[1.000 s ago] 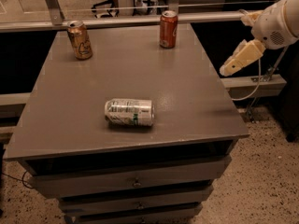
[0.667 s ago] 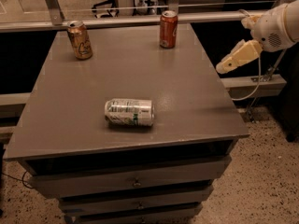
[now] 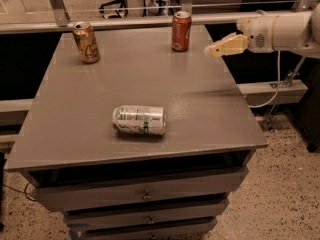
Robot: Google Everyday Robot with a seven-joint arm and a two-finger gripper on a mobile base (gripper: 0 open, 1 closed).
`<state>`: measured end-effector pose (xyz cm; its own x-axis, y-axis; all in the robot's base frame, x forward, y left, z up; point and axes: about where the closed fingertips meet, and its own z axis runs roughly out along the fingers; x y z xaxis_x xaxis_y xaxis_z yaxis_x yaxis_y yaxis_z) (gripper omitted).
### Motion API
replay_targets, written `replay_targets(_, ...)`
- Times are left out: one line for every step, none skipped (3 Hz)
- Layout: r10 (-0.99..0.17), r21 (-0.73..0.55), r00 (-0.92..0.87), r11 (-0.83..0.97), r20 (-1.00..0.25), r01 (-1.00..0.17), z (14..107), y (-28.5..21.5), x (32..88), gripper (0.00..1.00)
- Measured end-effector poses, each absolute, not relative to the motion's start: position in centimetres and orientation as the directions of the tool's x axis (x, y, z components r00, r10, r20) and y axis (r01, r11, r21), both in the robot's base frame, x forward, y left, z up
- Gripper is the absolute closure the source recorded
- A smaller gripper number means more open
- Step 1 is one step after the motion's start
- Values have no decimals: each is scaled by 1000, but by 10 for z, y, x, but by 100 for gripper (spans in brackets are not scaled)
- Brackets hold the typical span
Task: Move coke can near 7up can
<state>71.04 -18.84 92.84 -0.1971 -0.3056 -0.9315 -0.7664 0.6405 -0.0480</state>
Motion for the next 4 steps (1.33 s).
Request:
replay_targets(-244,-55,-134,638,-960,-768,927,-148,753,0)
replay_targets(-248,-111,-72,650,-966,-752,919,-126,795,0)
replay_targets(-252,-125,-60,657,-966,-743,906,-113,828,0)
replay_targets(-243,-107,-74,652,-967,-750,896,-98,853,0)
